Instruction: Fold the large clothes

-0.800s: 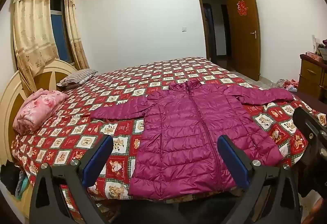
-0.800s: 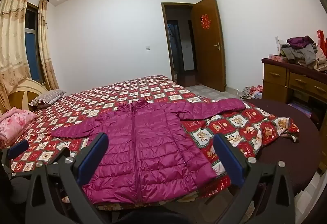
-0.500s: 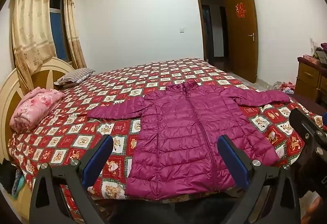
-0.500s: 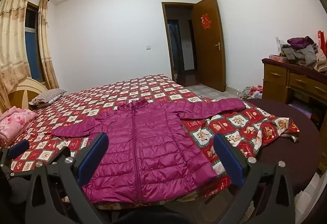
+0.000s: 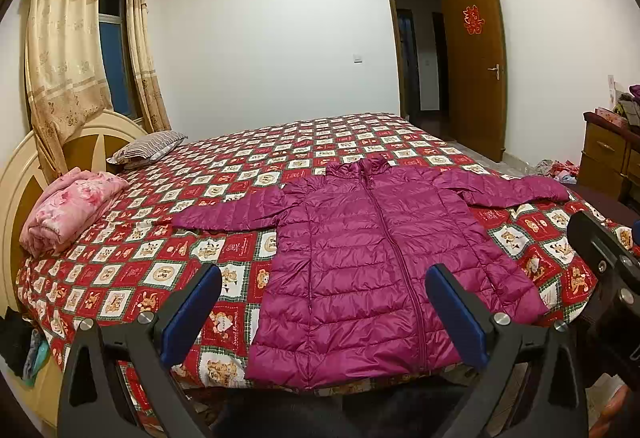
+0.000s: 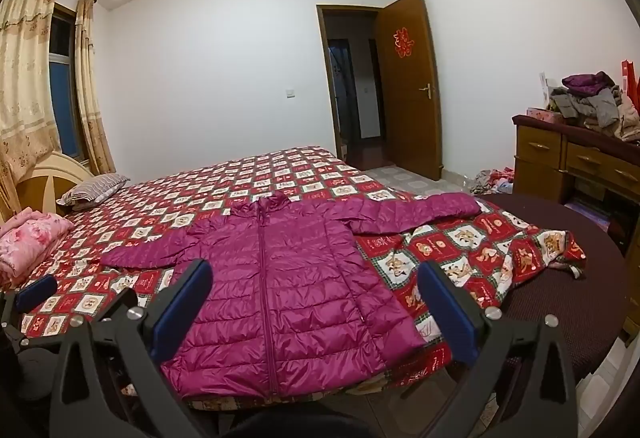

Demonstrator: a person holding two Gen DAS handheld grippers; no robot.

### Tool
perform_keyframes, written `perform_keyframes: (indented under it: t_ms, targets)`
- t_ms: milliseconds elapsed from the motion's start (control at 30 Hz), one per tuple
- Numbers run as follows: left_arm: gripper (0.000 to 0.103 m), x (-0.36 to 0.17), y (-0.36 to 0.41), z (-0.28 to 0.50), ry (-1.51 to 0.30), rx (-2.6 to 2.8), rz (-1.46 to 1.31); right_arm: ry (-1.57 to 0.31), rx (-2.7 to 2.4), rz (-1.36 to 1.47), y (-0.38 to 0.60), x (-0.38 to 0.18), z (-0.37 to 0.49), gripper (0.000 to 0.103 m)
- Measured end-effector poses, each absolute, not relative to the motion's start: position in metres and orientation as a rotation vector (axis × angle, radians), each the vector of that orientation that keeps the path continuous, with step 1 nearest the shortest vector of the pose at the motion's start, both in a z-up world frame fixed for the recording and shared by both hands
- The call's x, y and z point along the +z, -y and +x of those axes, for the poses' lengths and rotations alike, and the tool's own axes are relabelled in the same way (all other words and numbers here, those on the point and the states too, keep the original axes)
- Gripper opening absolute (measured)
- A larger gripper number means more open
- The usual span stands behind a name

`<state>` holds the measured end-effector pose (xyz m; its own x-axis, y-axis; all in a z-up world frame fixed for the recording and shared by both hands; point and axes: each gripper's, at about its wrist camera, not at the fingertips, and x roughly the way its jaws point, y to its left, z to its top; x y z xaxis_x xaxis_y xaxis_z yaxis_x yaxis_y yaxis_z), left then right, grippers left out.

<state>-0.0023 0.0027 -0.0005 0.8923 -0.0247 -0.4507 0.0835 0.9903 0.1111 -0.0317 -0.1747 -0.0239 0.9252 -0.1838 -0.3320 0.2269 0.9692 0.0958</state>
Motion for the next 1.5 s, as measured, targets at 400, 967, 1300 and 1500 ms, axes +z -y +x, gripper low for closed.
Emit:
perform_keyframes:
  t_ms: [400,967,1300,1500]
  targets:
    - [0.102,-0.0007,-0.0025,-0.0023,-0.466,-0.056,0.129,-0.328,-0.212,0.132,0.1731,-0.0239,-0.0315,0.103]
    - [0.102,-0.0012,-0.0027,-0.0028,-0.464,-0.057,0.127,-0.325,-0.212,0.133,0.1728,-0.0222,-0.0316,0.103]
    - [0.102,-0.0009,-0.0033,-0.0027,-0.462,-0.057,0.127,-0.324,-0.212,0.132,0.1724,-0.0221,-0.0319,0.103]
    - [0.102,-0.0006,-0.0031,-0.0033,-0.462,-0.057,0.125,-0.320,-0.215,0.130,0.1734,-0.0217,-0.0329,0.103]
